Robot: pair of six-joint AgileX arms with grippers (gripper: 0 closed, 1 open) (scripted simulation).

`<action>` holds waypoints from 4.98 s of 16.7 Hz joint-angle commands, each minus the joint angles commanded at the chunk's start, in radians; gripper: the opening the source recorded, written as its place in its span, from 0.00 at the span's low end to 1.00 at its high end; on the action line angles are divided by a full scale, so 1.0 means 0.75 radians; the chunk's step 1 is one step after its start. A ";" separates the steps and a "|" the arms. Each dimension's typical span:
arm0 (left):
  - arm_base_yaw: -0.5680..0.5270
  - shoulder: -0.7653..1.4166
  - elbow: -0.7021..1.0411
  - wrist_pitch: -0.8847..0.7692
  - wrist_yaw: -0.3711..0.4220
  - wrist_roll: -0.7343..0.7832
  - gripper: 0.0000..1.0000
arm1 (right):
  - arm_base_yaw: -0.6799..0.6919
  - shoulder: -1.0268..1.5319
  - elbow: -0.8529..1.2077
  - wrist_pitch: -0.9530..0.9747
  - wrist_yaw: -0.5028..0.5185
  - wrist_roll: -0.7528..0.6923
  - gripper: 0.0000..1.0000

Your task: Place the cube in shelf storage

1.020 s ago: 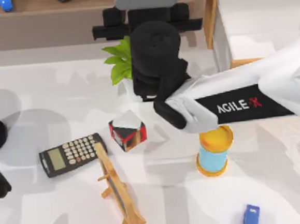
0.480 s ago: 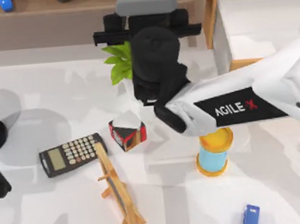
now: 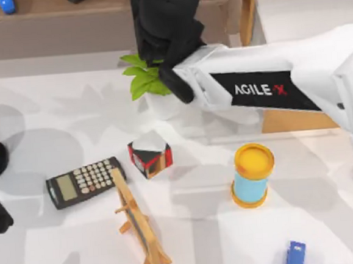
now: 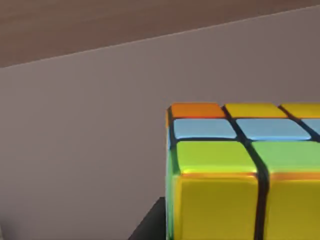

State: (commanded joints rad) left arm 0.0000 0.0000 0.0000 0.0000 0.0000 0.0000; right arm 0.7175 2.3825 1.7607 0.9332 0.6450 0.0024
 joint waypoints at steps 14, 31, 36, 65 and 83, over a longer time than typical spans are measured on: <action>0.000 0.000 0.000 0.000 0.000 0.000 1.00 | -0.114 0.171 0.149 -0.237 0.032 -0.090 0.23; 0.000 0.000 0.000 0.000 0.000 0.000 1.00 | -0.114 0.171 0.149 -0.237 0.032 -0.090 1.00; 0.000 0.000 0.000 0.000 0.000 0.000 1.00 | -0.095 0.148 0.111 -0.196 0.007 -0.121 1.00; 0.000 0.000 0.000 0.000 0.000 0.000 1.00 | -0.495 -0.540 -2.061 1.098 -0.355 -2.077 1.00; 0.000 0.000 0.000 0.000 0.000 0.000 1.00 | -0.546 -0.518 -1.935 0.996 -0.406 -2.077 1.00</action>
State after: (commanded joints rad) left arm 0.0000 0.0000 0.0000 0.0000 0.0000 0.0000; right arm 0.3083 1.9940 0.3092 1.6800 0.3406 -1.5554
